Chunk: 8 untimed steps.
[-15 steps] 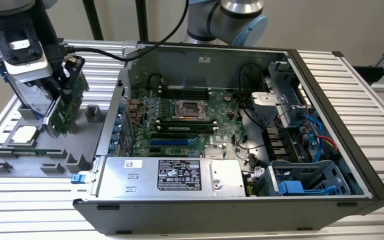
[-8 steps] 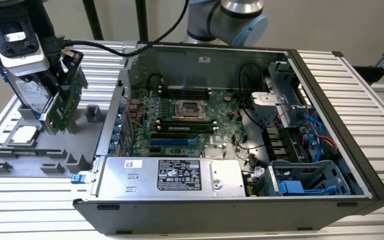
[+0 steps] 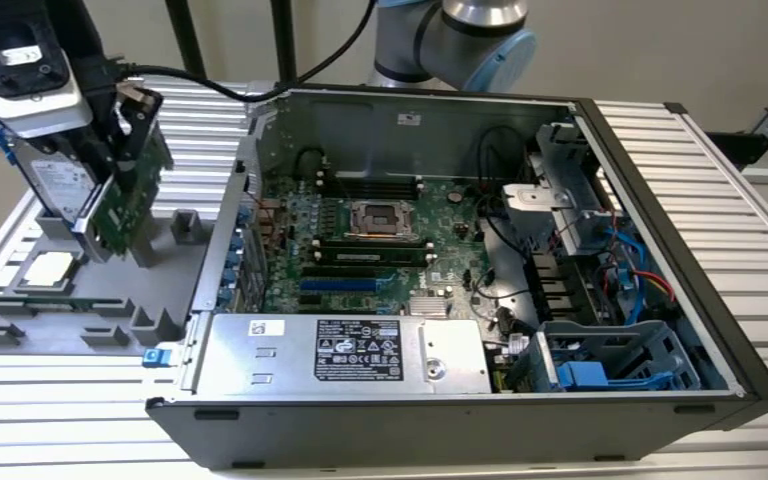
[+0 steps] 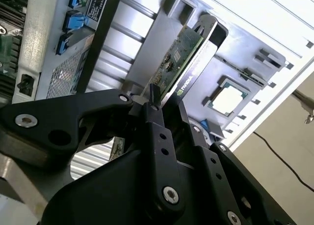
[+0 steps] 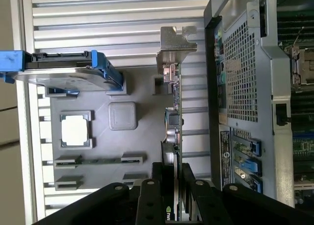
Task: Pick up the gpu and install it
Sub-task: 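Pick up the gpu and move the gpu toward the slot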
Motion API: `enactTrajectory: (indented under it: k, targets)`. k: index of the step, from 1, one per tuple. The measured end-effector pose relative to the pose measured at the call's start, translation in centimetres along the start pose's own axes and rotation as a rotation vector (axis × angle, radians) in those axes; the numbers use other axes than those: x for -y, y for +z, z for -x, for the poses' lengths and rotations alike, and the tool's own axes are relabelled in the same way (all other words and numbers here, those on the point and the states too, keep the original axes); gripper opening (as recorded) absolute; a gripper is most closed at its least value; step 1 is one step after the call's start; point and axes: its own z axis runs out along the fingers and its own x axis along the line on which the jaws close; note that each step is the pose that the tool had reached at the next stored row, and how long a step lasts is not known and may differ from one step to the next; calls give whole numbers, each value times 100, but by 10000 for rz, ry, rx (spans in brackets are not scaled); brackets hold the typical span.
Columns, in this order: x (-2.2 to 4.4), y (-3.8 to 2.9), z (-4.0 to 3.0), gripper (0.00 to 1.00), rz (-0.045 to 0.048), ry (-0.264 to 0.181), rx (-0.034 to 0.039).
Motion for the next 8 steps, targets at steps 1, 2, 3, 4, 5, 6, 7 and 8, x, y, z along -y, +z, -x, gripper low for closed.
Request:
enactTrajectory:
  k: [1, 2, 3, 4, 5, 6, 7, 8]
  targets:
    - [-1, -13, 0, 0, 0, 0, 0]
    - [-1, -26, 0, 0, 0, 0, 0]
    - [-2, -40, 0, 0, 0, 0, 0]
    - [-3, -54, 1, 0, 0, 0, 1]
    - [-3, -67, 1, 0, 0, 0, 0]
    - [-4, -80, 1, 0, 0, 0, 0]
    - [-5, -94, 1, 0, 0, 0, 0]
    - [-5, -108, 1, 0, 0, 1, 1]
